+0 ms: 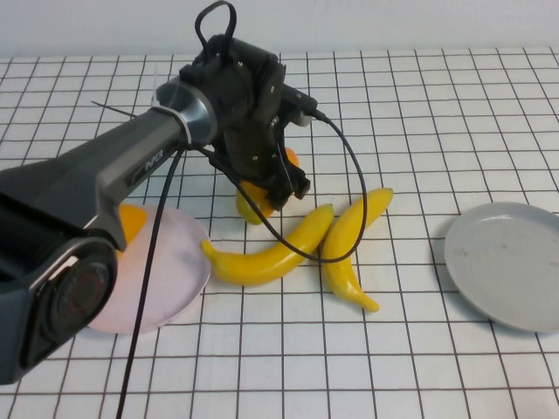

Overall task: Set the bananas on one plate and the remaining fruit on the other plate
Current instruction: Put one type of fruit in the left plate

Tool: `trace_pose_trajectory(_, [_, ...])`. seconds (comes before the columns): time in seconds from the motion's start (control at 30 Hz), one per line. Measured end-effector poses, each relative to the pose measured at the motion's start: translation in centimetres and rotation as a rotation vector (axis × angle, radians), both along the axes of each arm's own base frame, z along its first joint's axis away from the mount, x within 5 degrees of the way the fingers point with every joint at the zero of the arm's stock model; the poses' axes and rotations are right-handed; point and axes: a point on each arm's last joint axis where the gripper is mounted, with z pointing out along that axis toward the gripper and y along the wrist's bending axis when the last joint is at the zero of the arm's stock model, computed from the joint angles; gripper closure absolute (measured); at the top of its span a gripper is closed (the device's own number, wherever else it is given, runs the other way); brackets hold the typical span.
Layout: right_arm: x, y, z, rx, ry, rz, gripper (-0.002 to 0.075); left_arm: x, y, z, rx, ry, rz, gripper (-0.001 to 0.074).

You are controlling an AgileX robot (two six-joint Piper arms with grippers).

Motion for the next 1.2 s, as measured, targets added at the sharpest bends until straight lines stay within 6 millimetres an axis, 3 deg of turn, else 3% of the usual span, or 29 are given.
trace_pose_trajectory(0.17, [0.0, 0.0, 0.0, 0.0, 0.0, 0.0, 0.0742, -0.5, 1.1, 4.4, 0.016, -0.102, 0.039, 0.0206])
trace_pose_trajectory(0.3, [0.0, 0.0, 0.0, 0.0, 0.0, 0.0, 0.0742, -2.4, 2.5, 8.6, -0.001, -0.143, 0.061, 0.0206])
trace_pose_trajectory(0.4, [0.0, 0.0, 0.0, 0.0, 0.0, 0.0, 0.0742, -4.6, 3.9, 9.4, 0.015, -0.123, 0.062, 0.0206])
trace_pose_trajectory(0.5, [0.0, 0.0, 0.0, 0.0, 0.0, 0.0, 0.0742, -7.0, 6.1, 8.7, 0.014, -0.105, 0.073, 0.0206])
trace_pose_trajectory(0.63, [0.0, 0.0, 0.0, 0.0, 0.0, 0.0, 0.0742, -10.5, 10.3, 6.7, -0.044, -0.11, 0.152, 0.0206])
trace_pose_trajectory(0.8, [0.0, 0.0, 0.0, 0.0, 0.0, 0.0, 0.0742, -13.0, 14.4, 4.1, -0.068, -0.106, 0.256, 0.0206])
trace_pose_trajectory(0.97, [0.0, 0.0, 0.0, 0.0, 0.0, 0.0, 0.0742, -13.6, 15.7, 2.5, -0.052, -0.07, 0.29, 0.0206])
trace_pose_trajectory(1.2, [0.0, 0.0, 0.0, 0.0, 0.0, 0.0, 0.0742, -13.2, 15.6, 2.6, -0.064, -0.12, 0.257, 0.0162])
